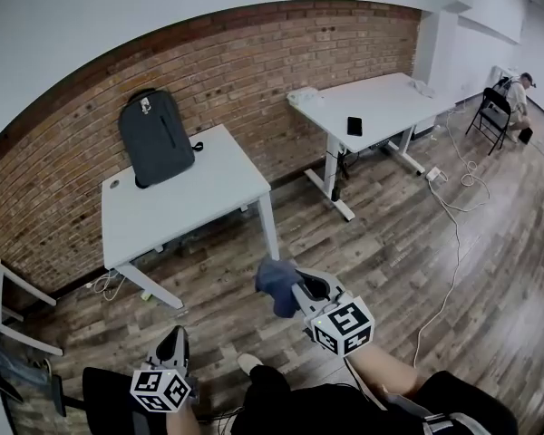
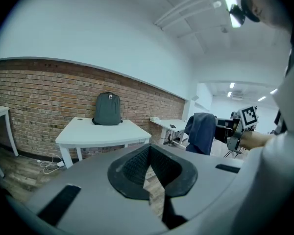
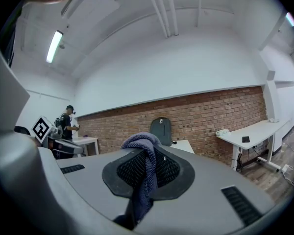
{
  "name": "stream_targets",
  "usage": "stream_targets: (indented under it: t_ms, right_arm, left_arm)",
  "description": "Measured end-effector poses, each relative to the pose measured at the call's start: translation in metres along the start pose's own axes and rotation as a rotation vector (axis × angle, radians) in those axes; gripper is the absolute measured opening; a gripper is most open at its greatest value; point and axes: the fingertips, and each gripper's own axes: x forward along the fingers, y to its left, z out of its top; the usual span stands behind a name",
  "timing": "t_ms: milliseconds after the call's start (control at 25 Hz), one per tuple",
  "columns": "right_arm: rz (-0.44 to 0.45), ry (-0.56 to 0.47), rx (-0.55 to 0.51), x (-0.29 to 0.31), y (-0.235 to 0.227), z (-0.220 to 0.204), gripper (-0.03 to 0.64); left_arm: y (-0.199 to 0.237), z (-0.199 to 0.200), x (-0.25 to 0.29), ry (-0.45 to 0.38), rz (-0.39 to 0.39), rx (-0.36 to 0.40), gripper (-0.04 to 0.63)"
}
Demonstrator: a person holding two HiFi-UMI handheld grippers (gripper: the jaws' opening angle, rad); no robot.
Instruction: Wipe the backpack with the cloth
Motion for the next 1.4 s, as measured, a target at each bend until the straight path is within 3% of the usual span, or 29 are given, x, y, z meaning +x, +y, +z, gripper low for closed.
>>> stream_targets:
  t_ms: [360,760,1400]
  right_arm:
    - [0.047,-0.009,0.001,-0.066,0.023,0.002,0.020]
    - [0.052,-0.006,0.005,-0.089,0.029,0.007,0.020]
    - [0.029,0.014,-0.012,-0.069,0.078,0.002,0.020]
  left_arm:
    - [-0.053,-0.027,-0.059,-0.012,0.043,-0.015,-0.005]
    - [-0.069,-0.031,-0.082,-0.013,0.052,-0.018,-0.005]
    - [-0.020,-0.036,-0.115,-0.008,0.057,-0.030,-0.005]
